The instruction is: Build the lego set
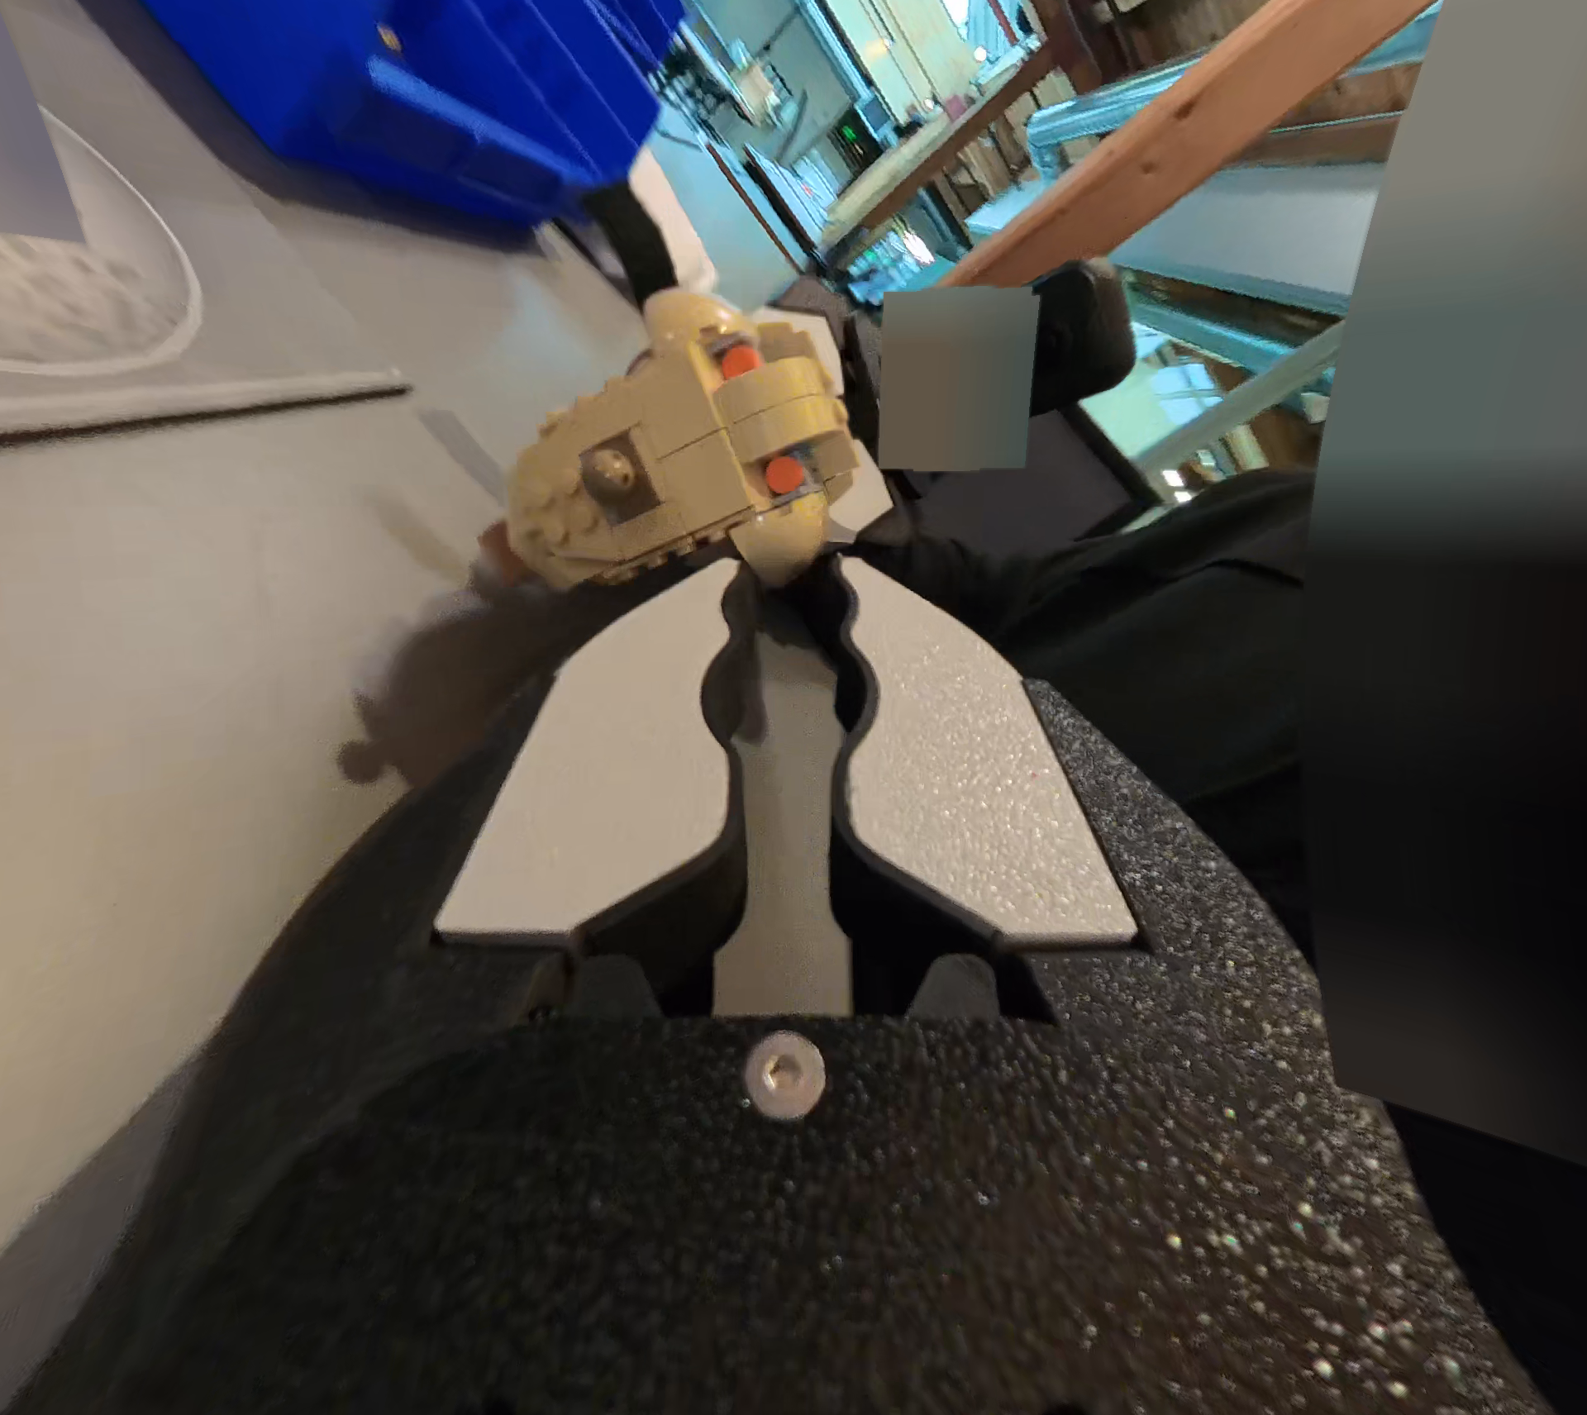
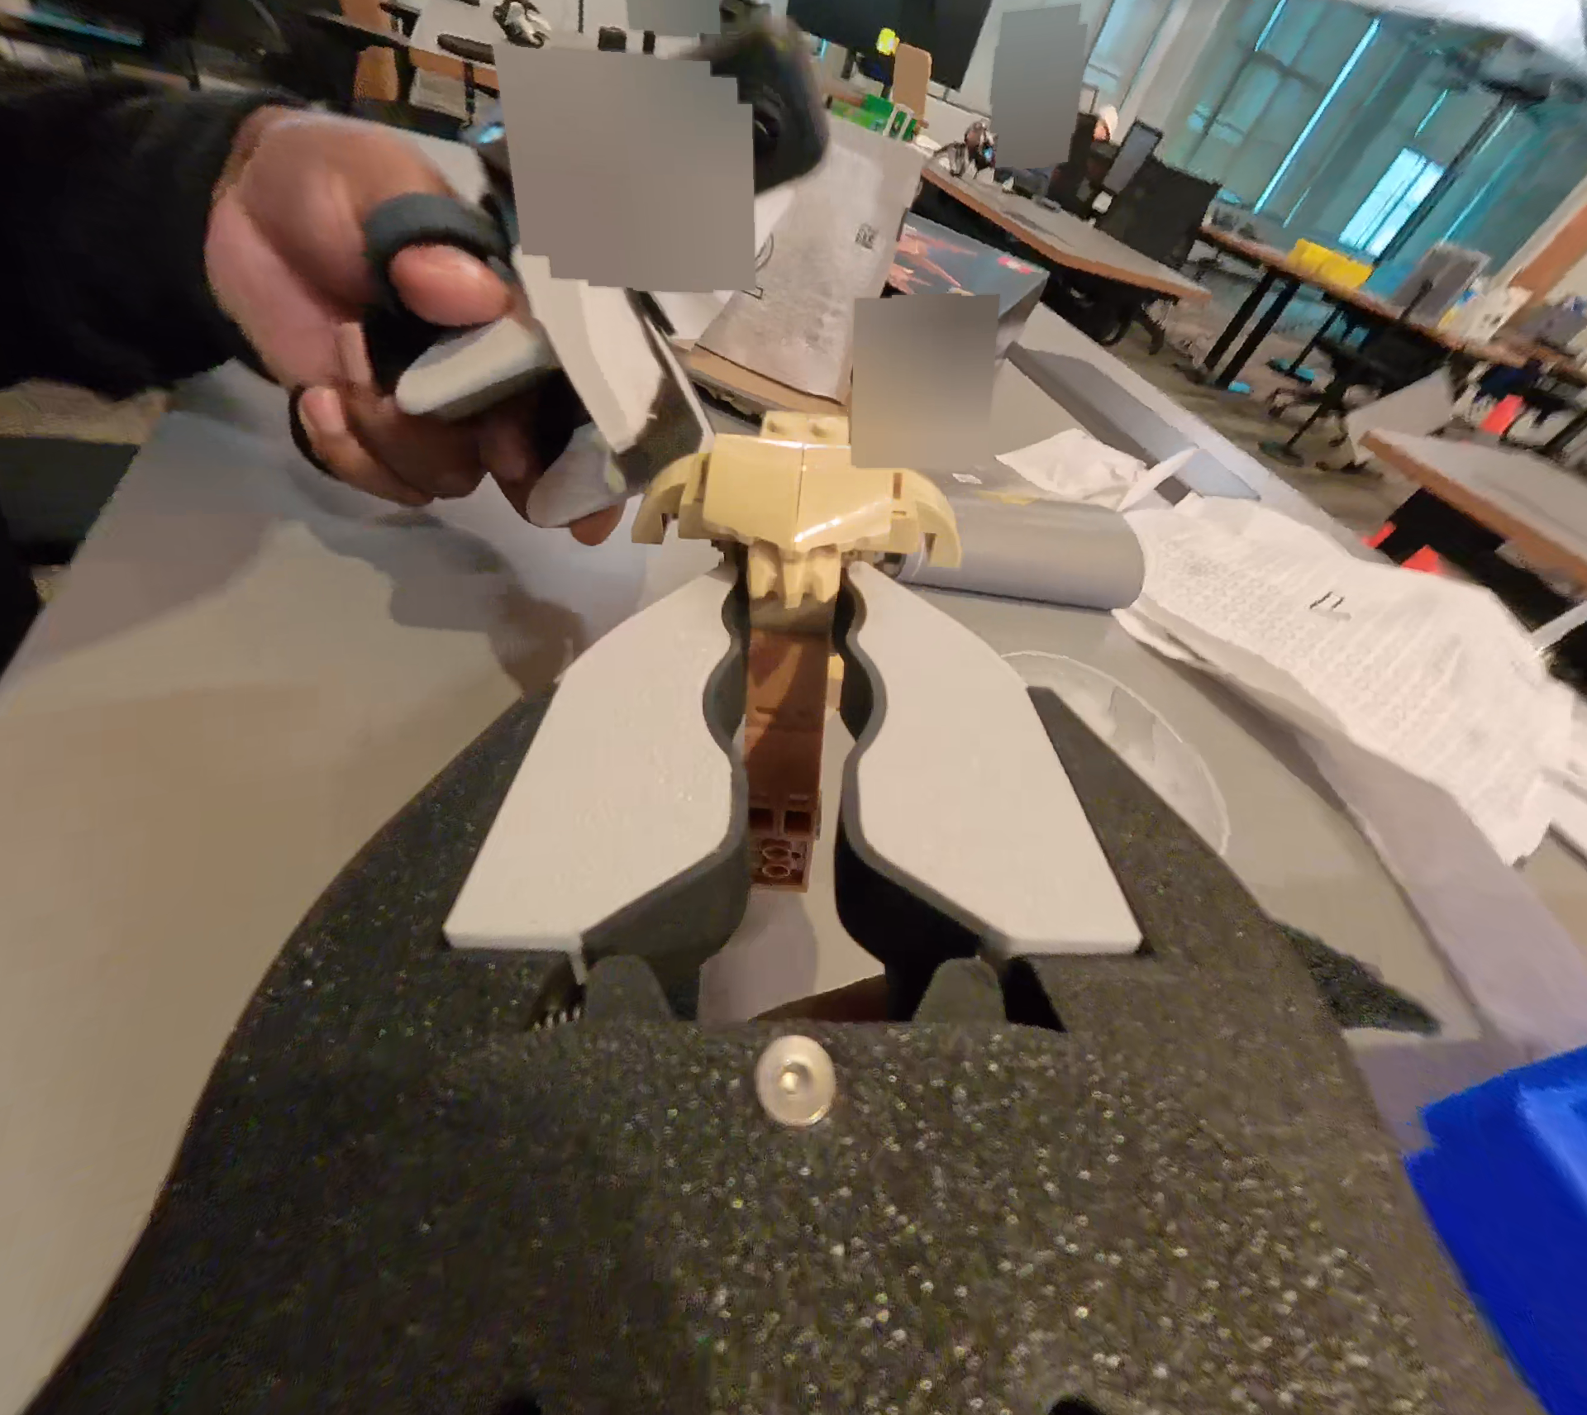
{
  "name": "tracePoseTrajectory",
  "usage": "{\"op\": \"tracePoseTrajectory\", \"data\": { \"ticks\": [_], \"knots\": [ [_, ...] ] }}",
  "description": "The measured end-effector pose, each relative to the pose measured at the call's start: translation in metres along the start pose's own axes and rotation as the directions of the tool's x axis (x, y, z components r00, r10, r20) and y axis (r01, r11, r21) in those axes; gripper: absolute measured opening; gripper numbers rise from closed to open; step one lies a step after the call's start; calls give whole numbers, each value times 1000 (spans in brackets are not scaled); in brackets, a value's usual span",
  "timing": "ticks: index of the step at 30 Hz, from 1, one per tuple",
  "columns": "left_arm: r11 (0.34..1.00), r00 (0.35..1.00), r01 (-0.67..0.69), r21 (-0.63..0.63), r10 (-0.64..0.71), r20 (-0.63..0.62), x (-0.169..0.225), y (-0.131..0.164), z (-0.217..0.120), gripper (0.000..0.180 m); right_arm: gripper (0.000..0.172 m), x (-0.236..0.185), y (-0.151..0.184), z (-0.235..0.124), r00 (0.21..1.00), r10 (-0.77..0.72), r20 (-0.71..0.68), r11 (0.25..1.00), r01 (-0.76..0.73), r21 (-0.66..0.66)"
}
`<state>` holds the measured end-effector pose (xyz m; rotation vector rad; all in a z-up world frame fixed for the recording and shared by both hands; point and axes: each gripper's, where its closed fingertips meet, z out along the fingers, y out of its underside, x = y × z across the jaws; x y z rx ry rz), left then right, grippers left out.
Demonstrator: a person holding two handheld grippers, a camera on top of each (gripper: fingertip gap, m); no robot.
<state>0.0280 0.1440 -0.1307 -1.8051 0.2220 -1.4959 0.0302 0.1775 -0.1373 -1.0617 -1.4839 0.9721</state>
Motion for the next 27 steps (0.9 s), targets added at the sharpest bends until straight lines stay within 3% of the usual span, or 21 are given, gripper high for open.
{"op": "tracePoseTrajectory", "data": {
  "ticks": [3,5,8,12,19,22,27],
  "knots": [
    [977,976,-200,69,193,102,-1,-9,-5,22,18,5,4,5,989,145,-7,989,-145,-30],
    [923,919,-369,110,345,191,0,-19,-10,23,18,8,10,10,961,276,-11,959,-276,-69],
    [797,766,-599,81,540,349,-2,-32,-20,25,18,8,17,15,867,499,12,863,-495,-102],
    [607,514,-791,-74,725,459,-8,-35,-28,23,18,8,19,16,734,678,35,733,-671,-109],
    [177,17,-916,-360,913,407,-11,-21,-17,17,18,-3,12,20,538,831,142,554,-825,-115],
    [57,-121,-909,-413,912,393,-7,-21,-14,13,18,-5,11,19,532,833,154,551,-826,-123],
    [-80,-273,-877,-474,894,354,-3,-21,-12,8,17,-10,8,18,533,827,181,557,-820,-130]
  ]
}}
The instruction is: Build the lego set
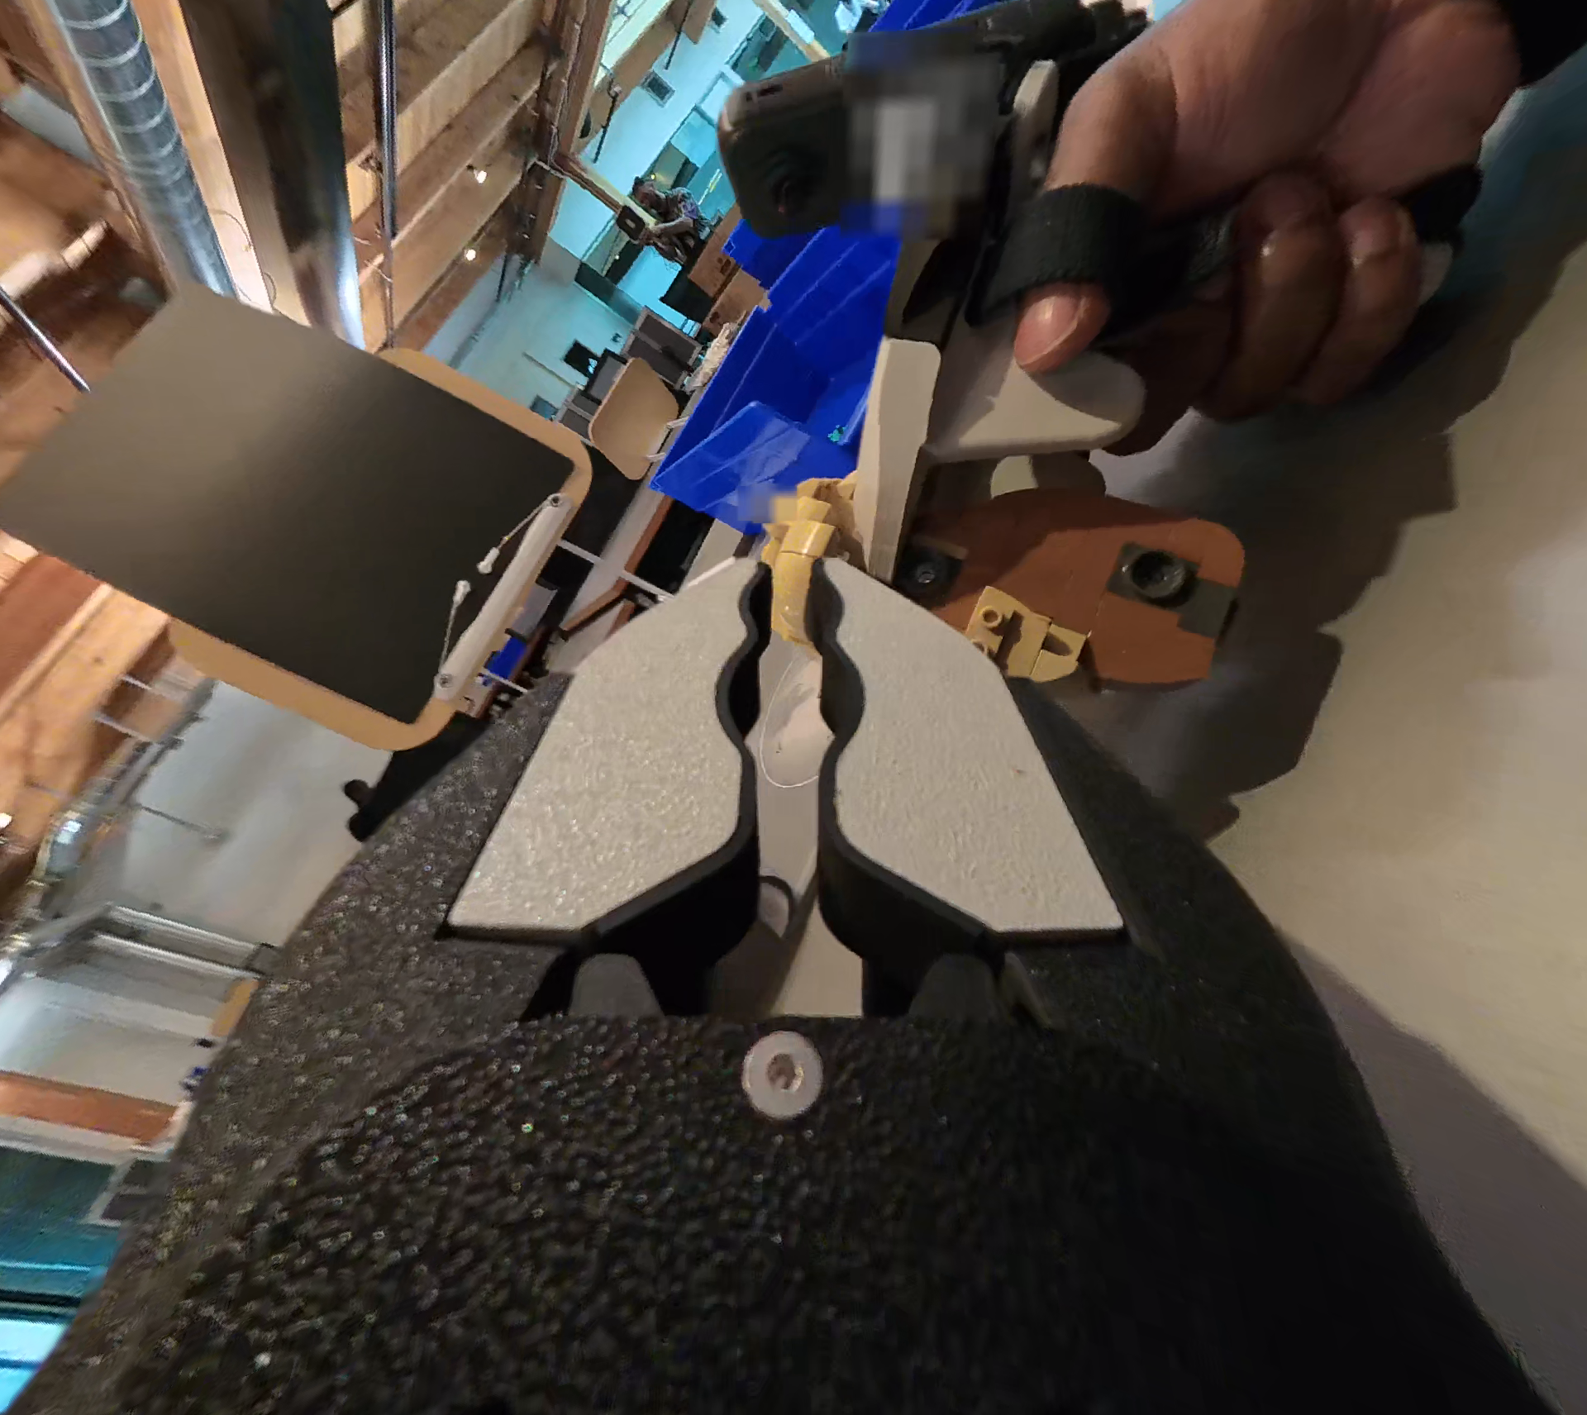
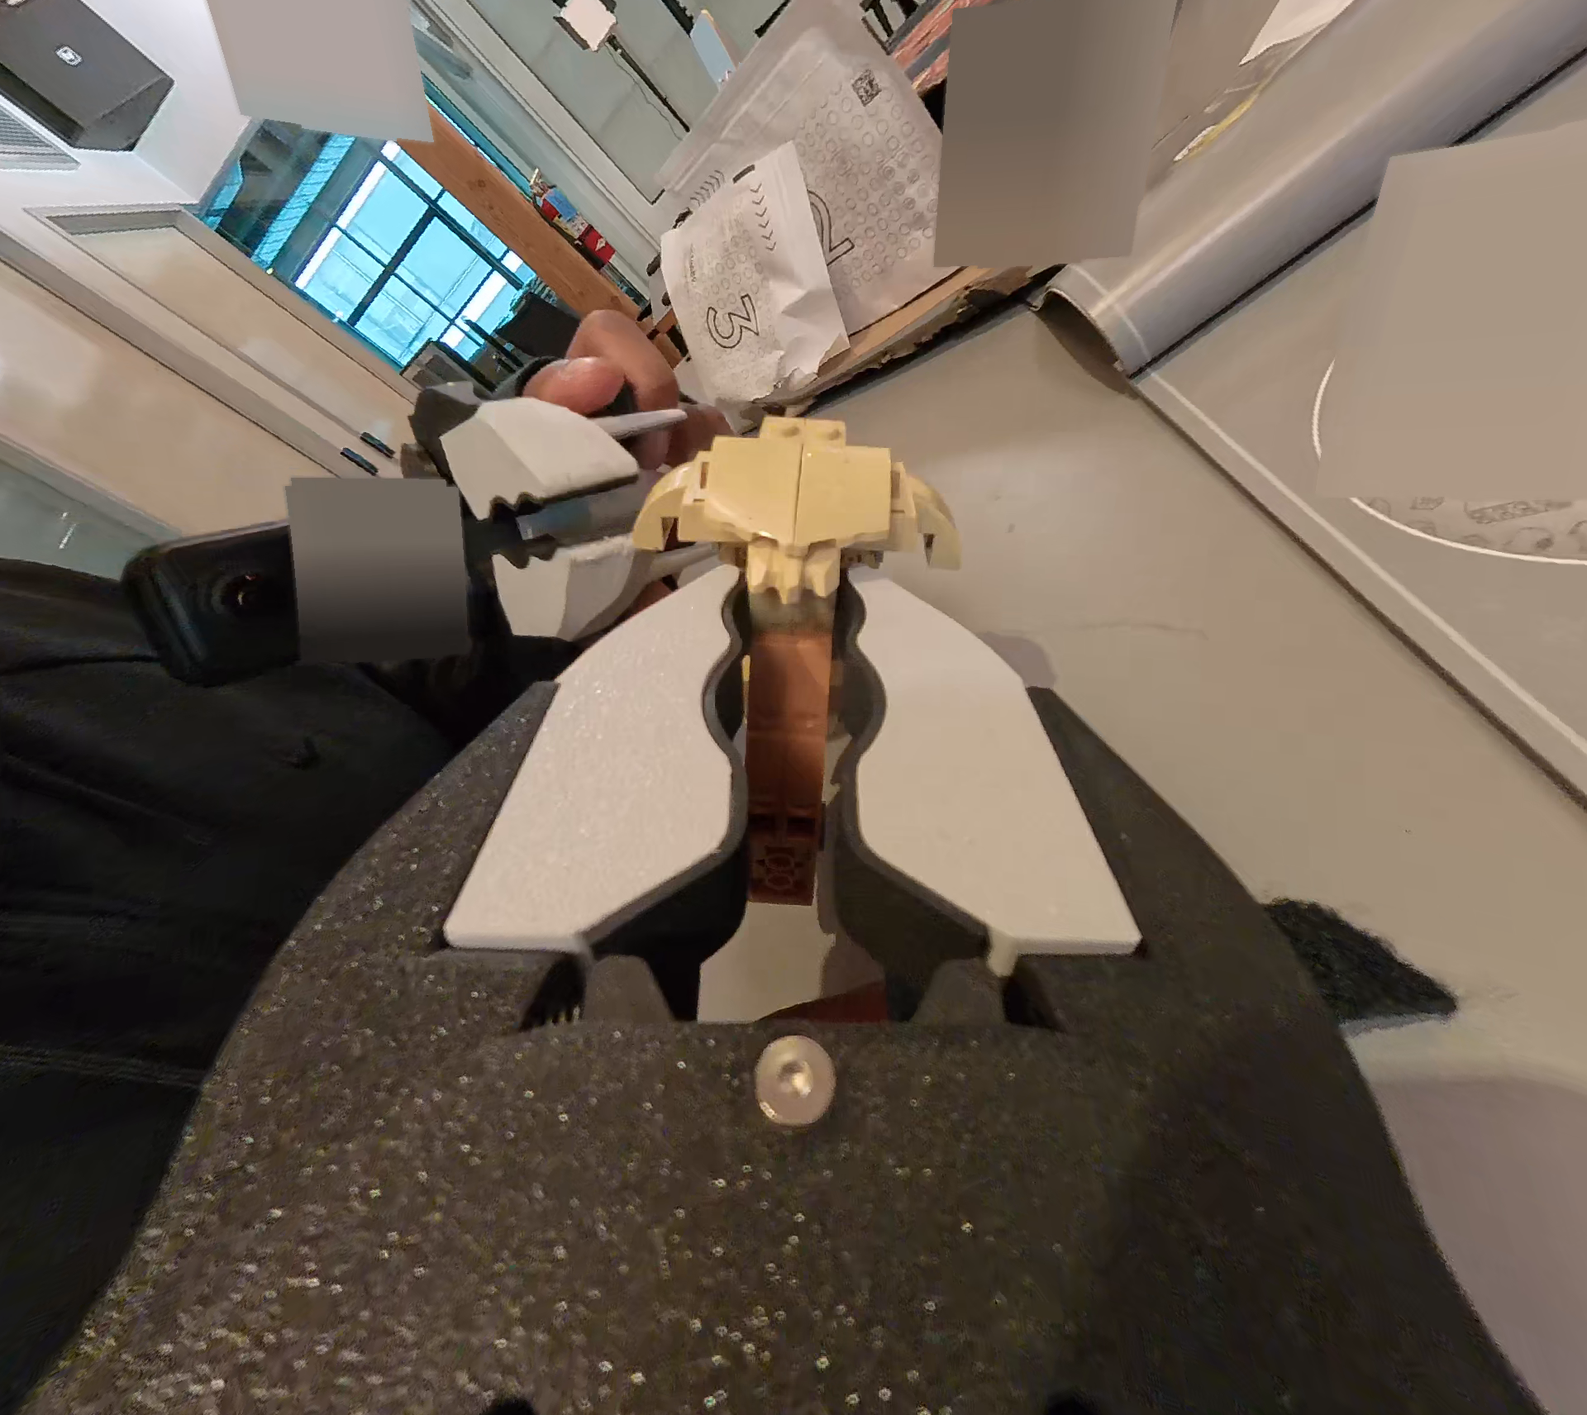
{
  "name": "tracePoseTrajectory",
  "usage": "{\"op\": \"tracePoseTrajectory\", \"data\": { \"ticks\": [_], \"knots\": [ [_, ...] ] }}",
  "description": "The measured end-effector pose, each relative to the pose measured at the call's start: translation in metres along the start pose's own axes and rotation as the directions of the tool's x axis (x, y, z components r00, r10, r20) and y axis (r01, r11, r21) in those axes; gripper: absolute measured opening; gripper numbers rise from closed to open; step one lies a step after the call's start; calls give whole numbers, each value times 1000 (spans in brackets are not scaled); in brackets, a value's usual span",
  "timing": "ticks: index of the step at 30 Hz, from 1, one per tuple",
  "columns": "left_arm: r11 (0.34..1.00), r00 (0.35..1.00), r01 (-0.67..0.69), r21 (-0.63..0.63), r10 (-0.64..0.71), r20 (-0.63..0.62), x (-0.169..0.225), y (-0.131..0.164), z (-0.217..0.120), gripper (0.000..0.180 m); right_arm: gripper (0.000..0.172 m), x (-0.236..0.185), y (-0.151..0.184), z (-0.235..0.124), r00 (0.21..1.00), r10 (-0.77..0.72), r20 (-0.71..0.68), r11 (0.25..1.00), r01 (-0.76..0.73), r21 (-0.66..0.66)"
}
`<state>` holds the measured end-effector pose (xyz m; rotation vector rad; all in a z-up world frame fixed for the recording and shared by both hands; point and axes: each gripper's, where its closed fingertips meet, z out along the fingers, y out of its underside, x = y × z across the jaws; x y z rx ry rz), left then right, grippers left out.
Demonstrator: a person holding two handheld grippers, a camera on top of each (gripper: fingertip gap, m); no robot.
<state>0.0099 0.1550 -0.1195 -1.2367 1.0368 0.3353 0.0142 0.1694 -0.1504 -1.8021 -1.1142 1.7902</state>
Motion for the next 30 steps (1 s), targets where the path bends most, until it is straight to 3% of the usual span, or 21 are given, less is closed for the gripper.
{"op": "tracePoseTrajectory", "data": {
  "ticks": [6,14,20,25,30],
  "knots": [
    [995,995,-97,-2,97,5,4,-3,1,9,17,-5,-1,-2,999,-17,32,1000,16,15],
    [976,974,-216,32,213,72,1,-13,-2,9,18,-17,-1,-4,985,-161,56,987,159,30],
    [948,958,-285,142,277,76,6,-32,-15,9,18,-36,2,-8,914,-398,73,917,396,47],
    [914,931,-363,183,351,97,11,-41,-23,9,18,-46,6,-10,865,-493,90,870,490,54],
    [910,939,-344,233,335,80,14,-43,-27,10,18,-50,8,-11,812,-579,68,815,577,51]
  ]
}}
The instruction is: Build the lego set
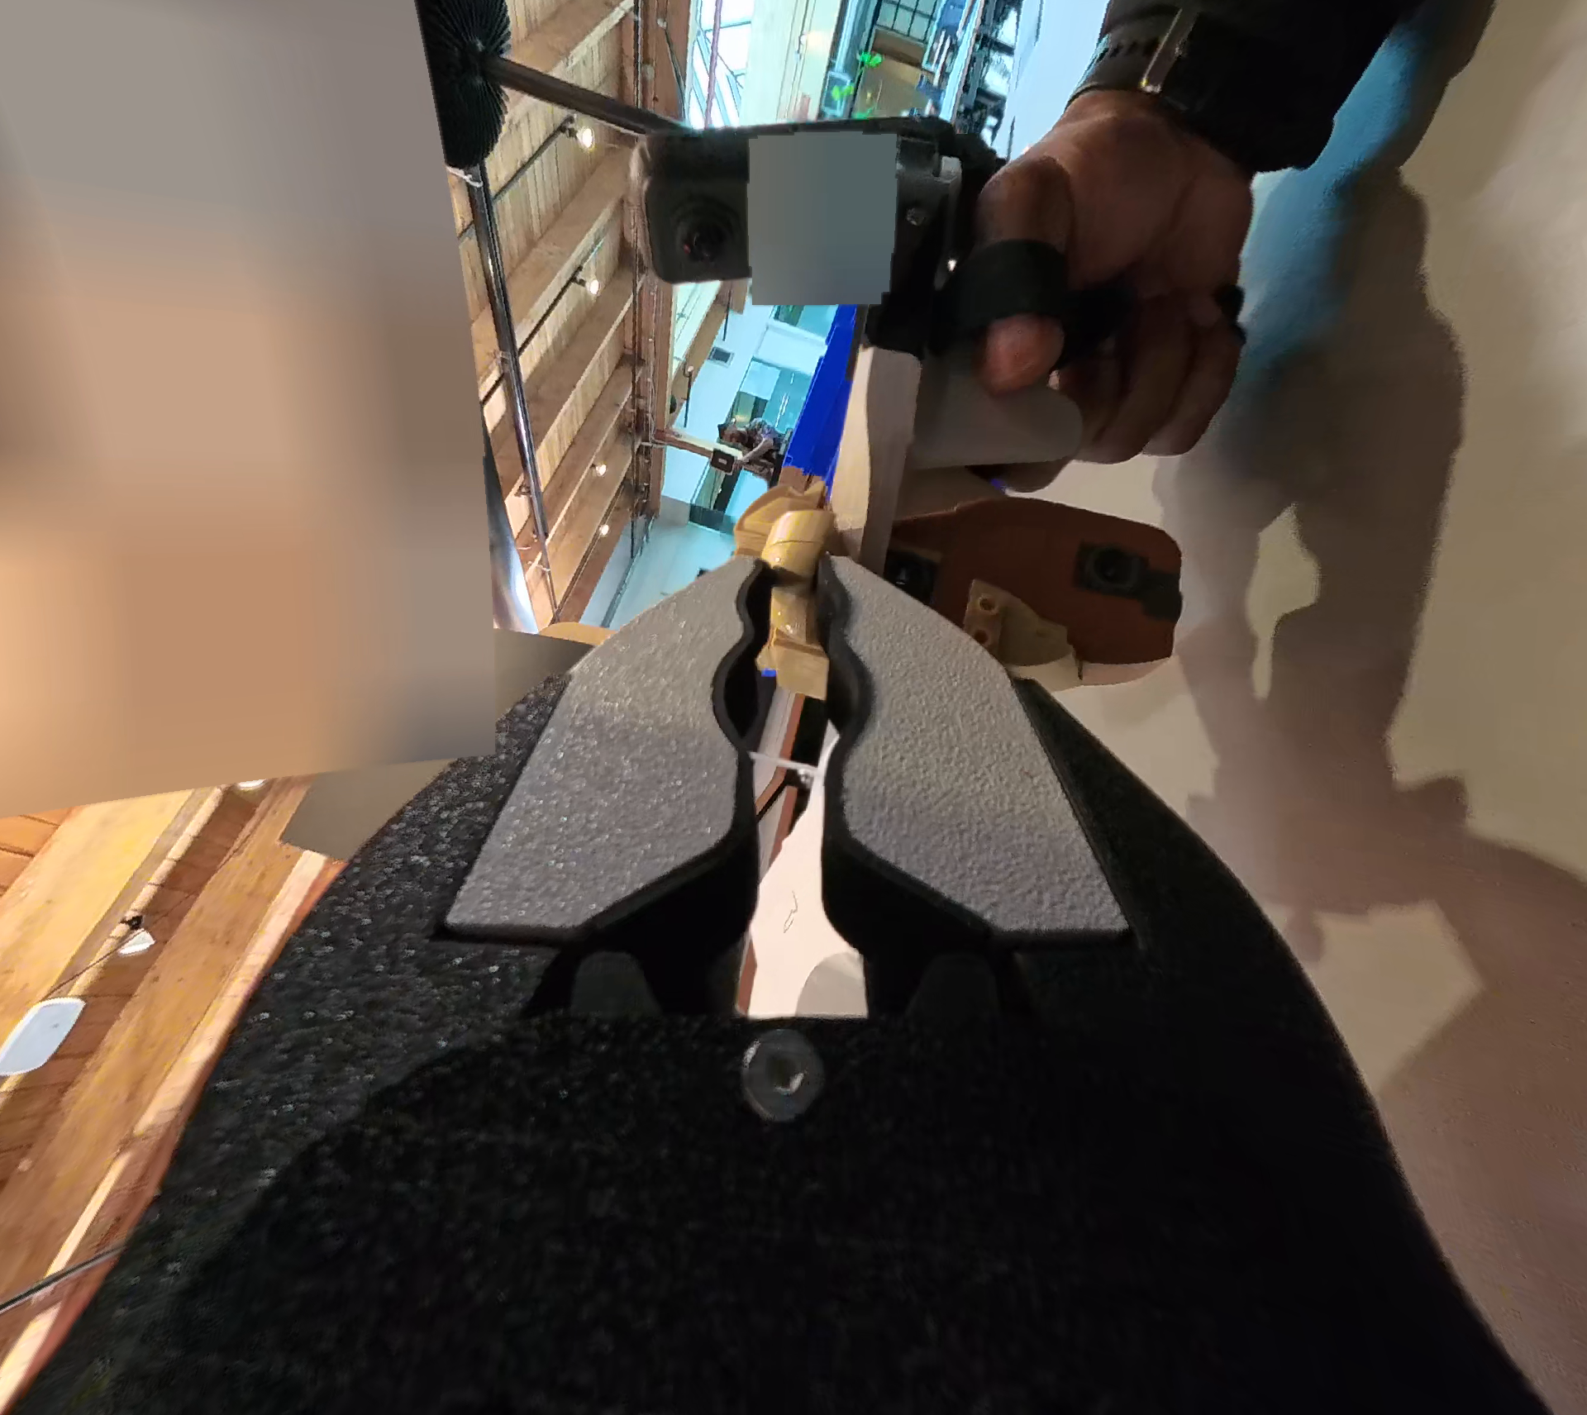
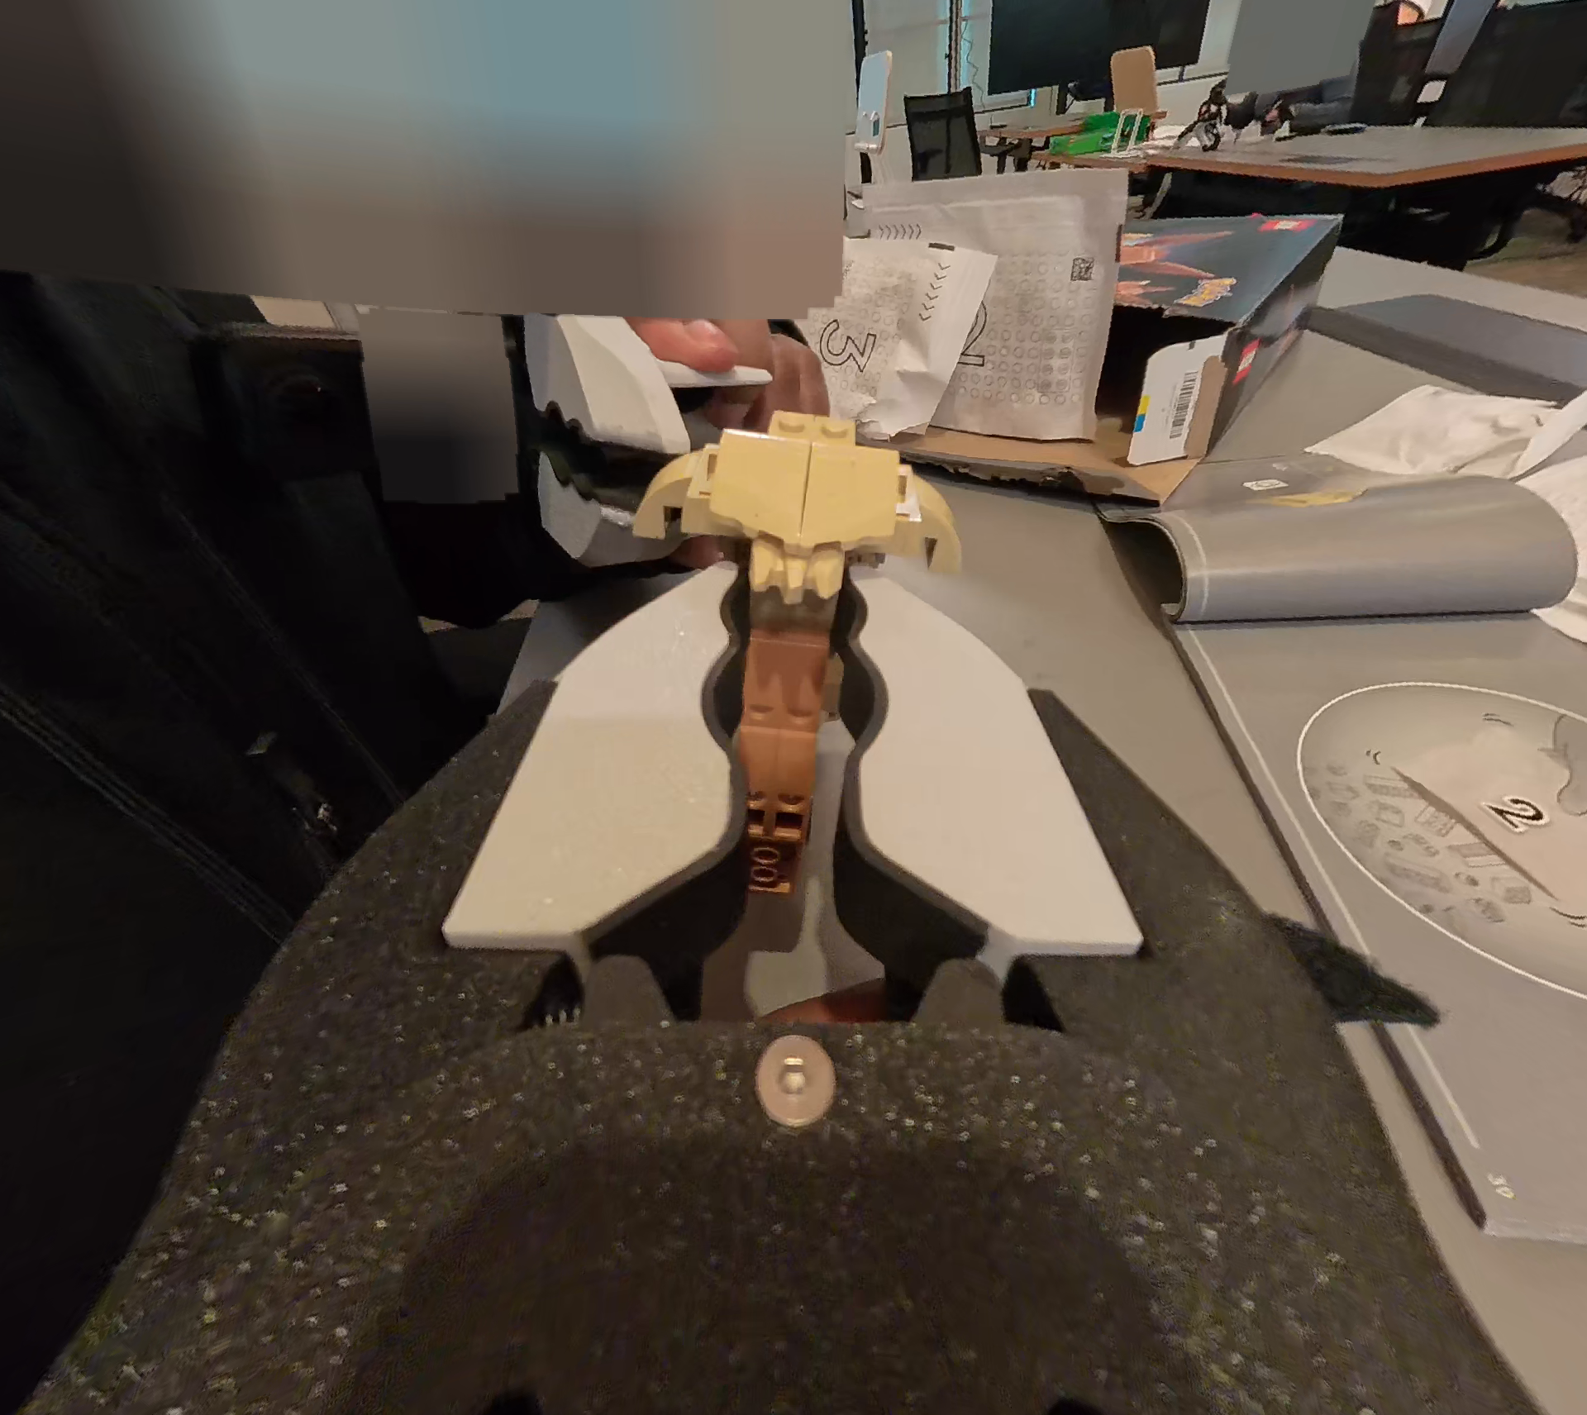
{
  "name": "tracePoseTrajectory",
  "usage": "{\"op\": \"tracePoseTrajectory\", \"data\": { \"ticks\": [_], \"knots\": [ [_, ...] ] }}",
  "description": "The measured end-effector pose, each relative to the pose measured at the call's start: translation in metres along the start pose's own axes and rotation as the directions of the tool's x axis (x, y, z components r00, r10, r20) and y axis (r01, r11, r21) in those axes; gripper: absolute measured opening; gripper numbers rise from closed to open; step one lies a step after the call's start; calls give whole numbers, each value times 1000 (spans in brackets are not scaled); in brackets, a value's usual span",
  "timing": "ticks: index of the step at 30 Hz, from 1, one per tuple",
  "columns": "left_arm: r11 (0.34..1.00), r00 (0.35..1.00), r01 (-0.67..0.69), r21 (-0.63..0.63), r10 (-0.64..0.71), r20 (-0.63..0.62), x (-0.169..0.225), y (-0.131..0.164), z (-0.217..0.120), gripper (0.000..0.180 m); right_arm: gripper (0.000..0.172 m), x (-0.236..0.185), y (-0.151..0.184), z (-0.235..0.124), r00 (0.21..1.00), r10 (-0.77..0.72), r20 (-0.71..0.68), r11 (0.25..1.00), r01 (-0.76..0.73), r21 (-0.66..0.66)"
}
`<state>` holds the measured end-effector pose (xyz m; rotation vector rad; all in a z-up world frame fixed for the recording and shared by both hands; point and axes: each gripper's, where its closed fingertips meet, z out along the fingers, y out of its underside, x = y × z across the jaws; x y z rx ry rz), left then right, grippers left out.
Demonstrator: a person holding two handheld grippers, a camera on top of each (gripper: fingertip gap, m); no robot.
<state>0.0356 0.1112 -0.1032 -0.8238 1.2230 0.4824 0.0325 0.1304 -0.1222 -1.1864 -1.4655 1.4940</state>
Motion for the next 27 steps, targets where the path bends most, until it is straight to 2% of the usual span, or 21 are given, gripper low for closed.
{"op": "tracePoseTrajectory", "data": {
  "ticks": [6,27],
  "knots": [
    [999,999,22,36,-21,-32,6,-2,-3,11,18,-4,5,1,999,-47,5,998,47,-31],
    [989,993,82,123,-71,-91,13,-8,-7,12,19,-14,12,-1,996,-63,63,996,67,-58]
  ]
}}
